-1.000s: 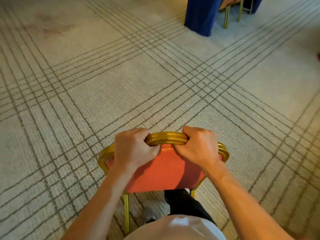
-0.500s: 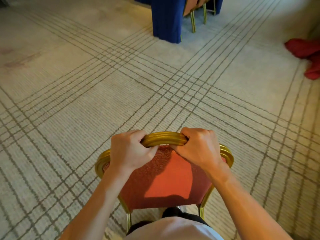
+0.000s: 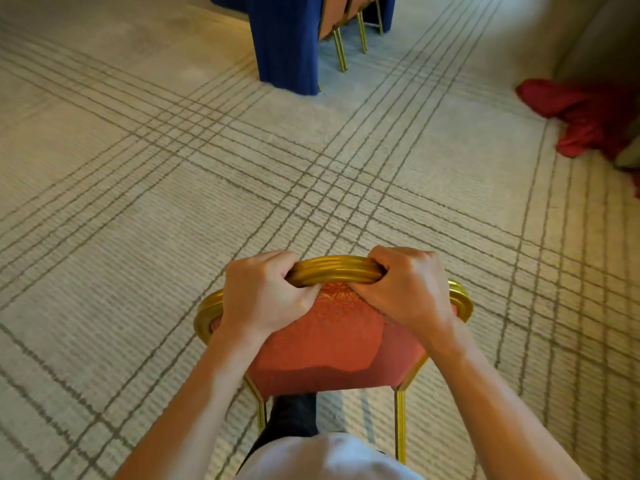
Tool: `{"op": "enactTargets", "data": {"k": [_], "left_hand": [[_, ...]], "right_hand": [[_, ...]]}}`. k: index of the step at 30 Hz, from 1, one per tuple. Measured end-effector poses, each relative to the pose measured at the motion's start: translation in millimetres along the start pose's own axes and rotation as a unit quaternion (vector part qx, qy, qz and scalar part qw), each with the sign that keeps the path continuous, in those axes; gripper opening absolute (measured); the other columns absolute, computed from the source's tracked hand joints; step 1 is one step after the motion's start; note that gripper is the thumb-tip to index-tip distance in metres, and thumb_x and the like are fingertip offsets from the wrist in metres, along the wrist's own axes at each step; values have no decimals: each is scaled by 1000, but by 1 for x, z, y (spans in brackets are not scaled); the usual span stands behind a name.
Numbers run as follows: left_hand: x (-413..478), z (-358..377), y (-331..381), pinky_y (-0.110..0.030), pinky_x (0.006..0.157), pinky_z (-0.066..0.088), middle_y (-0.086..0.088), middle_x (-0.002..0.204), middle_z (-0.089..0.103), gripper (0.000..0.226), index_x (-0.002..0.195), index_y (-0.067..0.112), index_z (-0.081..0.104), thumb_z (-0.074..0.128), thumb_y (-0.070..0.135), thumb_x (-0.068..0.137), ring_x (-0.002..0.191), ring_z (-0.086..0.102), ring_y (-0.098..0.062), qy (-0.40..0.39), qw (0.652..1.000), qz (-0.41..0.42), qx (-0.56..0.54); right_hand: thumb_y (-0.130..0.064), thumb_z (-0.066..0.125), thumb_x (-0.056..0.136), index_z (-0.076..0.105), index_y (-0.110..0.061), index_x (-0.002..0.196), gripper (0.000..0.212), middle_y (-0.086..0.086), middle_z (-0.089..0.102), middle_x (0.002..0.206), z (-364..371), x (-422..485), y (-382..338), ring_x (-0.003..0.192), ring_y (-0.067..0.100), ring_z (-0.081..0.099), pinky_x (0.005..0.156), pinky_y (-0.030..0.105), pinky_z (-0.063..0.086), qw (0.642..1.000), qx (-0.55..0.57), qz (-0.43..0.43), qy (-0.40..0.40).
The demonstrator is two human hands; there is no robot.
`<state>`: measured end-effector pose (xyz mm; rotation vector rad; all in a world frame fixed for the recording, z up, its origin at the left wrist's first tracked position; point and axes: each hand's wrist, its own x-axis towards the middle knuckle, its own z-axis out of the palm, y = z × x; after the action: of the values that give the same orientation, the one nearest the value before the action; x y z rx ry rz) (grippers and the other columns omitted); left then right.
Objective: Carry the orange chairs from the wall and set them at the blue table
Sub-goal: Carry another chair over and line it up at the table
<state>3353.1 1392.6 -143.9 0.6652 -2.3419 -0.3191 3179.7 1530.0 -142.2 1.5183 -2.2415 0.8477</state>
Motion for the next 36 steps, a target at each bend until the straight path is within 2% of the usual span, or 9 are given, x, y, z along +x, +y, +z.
{"op": "enactTargets", "data": {"k": [6,11,15,17,21,25,31,36], "left_hand": [[95,38,-59,-31,41,36,7,49,49,34,54,18,55,74,39,73,45,46,-14,-7,1000,17,-24],[172,58,-92,-31,41,35,6,49,49,36,54,18,54,79,37,71,44,45,-16,-9,997,61,-41],[226,79,-105,-27,41,31,6,48,44,42,53,21,43,81,33,66,43,42,-16,-16,993,96,-62],[252,93,-112,-27,41,29,7,48,45,39,53,19,45,79,33,67,43,42,-16,-20,991,111,-67],[307,130,-126,-22,49,19,7,47,44,37,52,22,47,80,30,66,45,32,-11,-25,991,119,-60],[363,179,-138,-19,52,22,5,49,53,35,56,23,55,90,25,59,44,47,-15,-46,989,129,-56],[461,255,-156,-27,43,33,7,50,50,42,54,19,52,76,47,74,45,48,-16,-64,992,107,-24],[539,291,-160,-23,47,29,6,51,53,39,56,21,56,78,48,74,45,48,-16,-49,992,112,-22]], "right_hand": [[-59,63,80,57,-22,59,43,-9,52,50,35,87,20,47,11,52,44,31,47,998,-43,36,8],[-60,62,77,60,-22,60,42,-8,56,52,59,147,35,49,14,57,47,33,49,994,-76,75,32],[-62,64,77,57,-19,59,47,-7,54,50,74,184,56,48,14,57,47,29,47,989,-89,101,53],[-60,65,77,57,-19,58,46,-7,53,49,84,203,71,47,14,56,45,28,46,988,-93,108,57],[-55,69,76,57,-20,59,40,-9,52,50,115,245,113,46,13,53,44,29,46,986,-91,126,54],[-57,67,74,56,-20,59,41,-8,54,51,149,289,167,47,14,56,45,30,47,986,-81,135,50],[-59,67,74,53,-22,59,43,-7,54,52,189,376,255,51,16,59,47,32,48,989,-45,139,33],[-60,66,77,56,-21,59,44,-8,56,52,203,449,309,50,15,58,46,29,46,991,-42,115,45]]}}
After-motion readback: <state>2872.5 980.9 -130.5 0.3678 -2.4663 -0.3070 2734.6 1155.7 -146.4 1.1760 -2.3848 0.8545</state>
